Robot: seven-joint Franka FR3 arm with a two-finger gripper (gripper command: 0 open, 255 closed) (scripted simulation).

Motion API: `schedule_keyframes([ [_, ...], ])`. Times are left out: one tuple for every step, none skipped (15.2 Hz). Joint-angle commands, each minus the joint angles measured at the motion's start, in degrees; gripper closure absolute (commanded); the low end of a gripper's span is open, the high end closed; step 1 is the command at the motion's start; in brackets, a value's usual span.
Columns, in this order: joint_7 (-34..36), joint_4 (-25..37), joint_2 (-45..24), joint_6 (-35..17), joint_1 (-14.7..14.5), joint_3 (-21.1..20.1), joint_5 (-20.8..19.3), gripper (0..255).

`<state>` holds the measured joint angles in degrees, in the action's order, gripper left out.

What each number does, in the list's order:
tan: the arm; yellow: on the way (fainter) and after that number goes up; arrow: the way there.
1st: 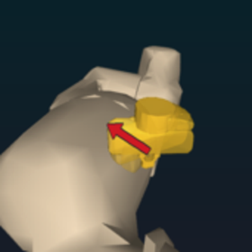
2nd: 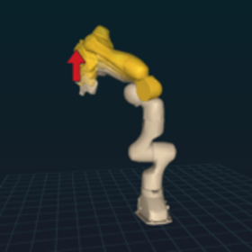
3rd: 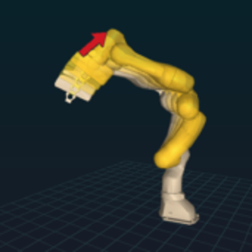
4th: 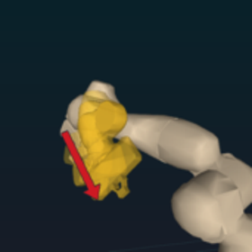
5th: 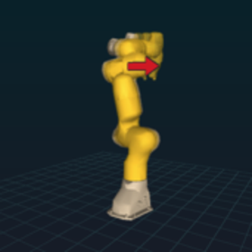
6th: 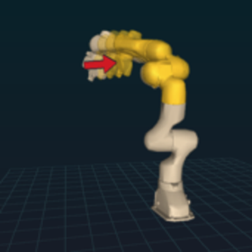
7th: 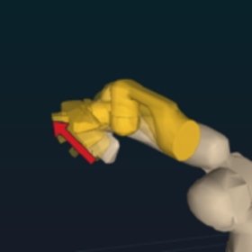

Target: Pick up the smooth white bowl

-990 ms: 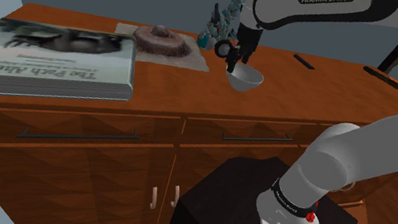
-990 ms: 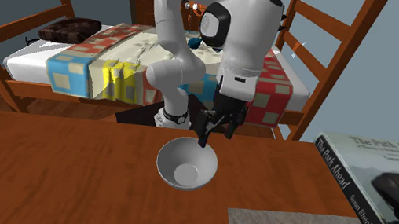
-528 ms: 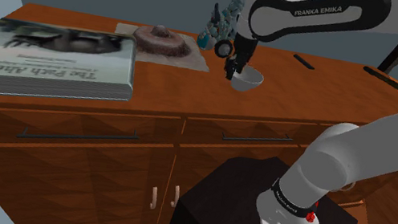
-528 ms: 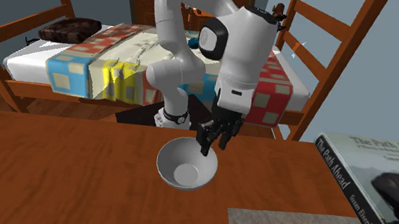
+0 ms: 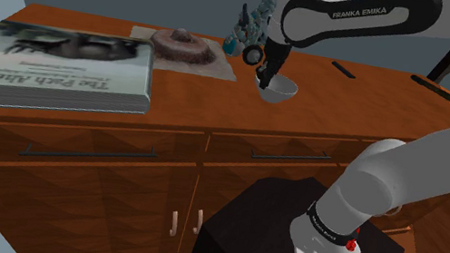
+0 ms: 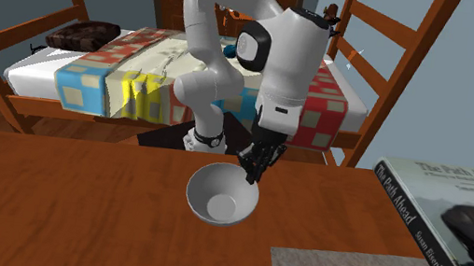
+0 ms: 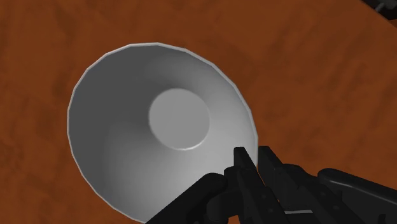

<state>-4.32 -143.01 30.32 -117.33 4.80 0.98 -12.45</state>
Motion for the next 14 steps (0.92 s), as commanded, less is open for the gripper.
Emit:
schedule_keyframes([
  [-0.1, 0.0, -0.1, 0.0, 0.0, 0.1, 0.0, 255],
  [-0.2, 0.6, 0.1, 0.8, 0.0, 0.0, 0.1, 255],
  [-0.4, 1.3, 0.3, 1.6, 0.0, 0.0, 0.1, 255],
  [-0.5, 1.9, 0.4, 2.4, 0.0, 0.0, 0.2, 255],
  [-0.7, 2.6, 0.6, 3.2, -0.1, 0.0, 0.3, 255],
  [-0.8, 3.3, 0.7, 4.0, -0.1, 0.0, 0.4, 255],
  [-0.9, 4.0, 0.8, 4.8, -0.1, -0.1, 0.5, 255],
  [-1.1, 4.7, 0.9, 5.6, -0.1, -0.1, 0.5, 255],
  [-1.2, 5.4, 1.0, 6.3, -0.1, -0.1, 0.6, 255],
  [-1.4, 6.1, 1.1, 7.1, -0.2, -0.1, 0.7, 255],
  [-1.5, 6.8, 1.1, 7.9, -0.2, -0.1, 0.8, 255],
  [-1.6, 7.5, 1.2, 8.6, -0.2, -0.2, 0.8, 255],
  [-1.8, 8.3, 1.2, 9.4, -0.2, -0.2, 0.9, 255],
  [-1.9, 9.0, 1.2, 10.2, -0.2, -0.2, 0.9, 255],
])
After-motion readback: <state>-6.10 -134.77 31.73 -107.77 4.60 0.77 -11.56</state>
